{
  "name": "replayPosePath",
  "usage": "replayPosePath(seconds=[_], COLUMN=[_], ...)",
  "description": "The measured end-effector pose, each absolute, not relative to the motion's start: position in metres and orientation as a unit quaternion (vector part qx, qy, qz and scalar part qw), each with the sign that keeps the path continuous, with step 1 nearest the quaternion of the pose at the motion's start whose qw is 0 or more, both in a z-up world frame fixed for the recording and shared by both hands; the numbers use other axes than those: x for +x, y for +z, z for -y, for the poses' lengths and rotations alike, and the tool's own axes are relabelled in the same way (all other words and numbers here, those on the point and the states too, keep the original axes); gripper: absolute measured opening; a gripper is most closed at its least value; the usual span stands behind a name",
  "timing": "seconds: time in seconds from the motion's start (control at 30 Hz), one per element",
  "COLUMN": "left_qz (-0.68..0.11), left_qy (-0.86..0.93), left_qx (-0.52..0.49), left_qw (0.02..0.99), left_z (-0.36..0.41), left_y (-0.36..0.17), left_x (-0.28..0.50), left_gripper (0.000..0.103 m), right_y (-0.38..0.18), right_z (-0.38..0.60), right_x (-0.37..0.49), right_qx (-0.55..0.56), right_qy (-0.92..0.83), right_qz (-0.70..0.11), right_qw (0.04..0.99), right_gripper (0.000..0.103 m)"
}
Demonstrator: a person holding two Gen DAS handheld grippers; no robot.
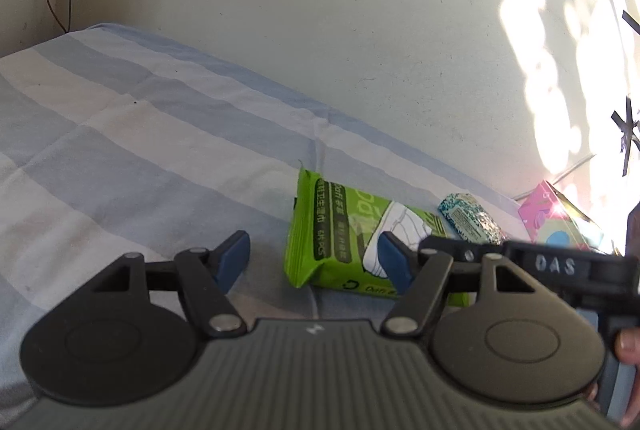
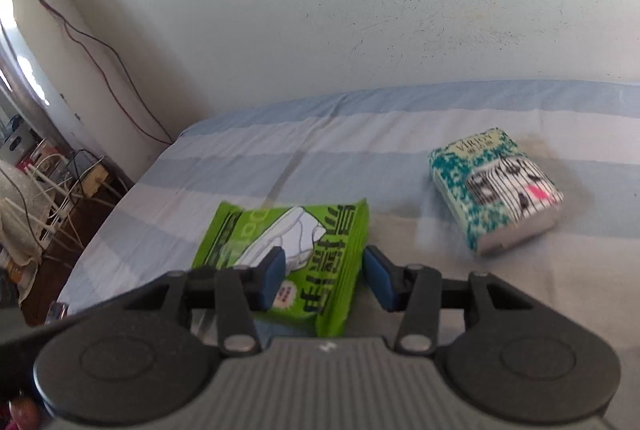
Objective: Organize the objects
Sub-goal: 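Close both grippers on the green wet-wipes pack and lift it, then lower the green wipes pack into the tin and open both grippers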
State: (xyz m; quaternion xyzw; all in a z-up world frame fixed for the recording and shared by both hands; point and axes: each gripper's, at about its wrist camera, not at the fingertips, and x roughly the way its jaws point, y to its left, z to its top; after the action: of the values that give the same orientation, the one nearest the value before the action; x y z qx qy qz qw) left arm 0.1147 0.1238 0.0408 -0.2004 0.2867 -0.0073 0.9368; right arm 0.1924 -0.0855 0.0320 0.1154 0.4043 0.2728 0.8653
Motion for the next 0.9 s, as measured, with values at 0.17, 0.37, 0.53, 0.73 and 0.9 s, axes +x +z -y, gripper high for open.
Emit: replayPosePath(seconds=[0.17, 0.37, 0.53, 0.73, 0.9], left_qz=[-0.271, -0.289, -0.293, -0.279, -0.251], left_qy=[-0.002, -0.071, -0.113, -0.203, -0.263], left_qx=[-0.207, -0.165, -0.173, -0.171, -0.134], left_qw=[0.940, 0.940, 0.934, 0.923, 0.922], left_z=[-0.127, -0.107, -0.107, -0.070, -0.013], left_y=[0.041, 0.036, 0.036, 0.057, 0.082], left_x=[0.122, 0.138, 0.131, 0.097, 0.071], left_gripper=[0.073, 0.057, 0.046, 0.046, 0.044], right_y=[0.038, 0.030, 0.037, 0.057, 0.077], right_z=[0.094, 0.068, 0.066, 0.114, 0.168], right_x=[0.171, 0.168, 0.141, 0.076, 0.026], right_qx=[0.092, 0.044, 0.034, 0.038, 0.063], right_qy=[0.274, 0.289, 0.277, 0.226, 0.158], right_qz=[-0.373, -0.368, -0.340, -0.281, -0.202], right_qw=[0.882, 0.883, 0.898, 0.932, 0.964], right_gripper=[0.062, 0.062, 0.034, 0.034, 0.034])
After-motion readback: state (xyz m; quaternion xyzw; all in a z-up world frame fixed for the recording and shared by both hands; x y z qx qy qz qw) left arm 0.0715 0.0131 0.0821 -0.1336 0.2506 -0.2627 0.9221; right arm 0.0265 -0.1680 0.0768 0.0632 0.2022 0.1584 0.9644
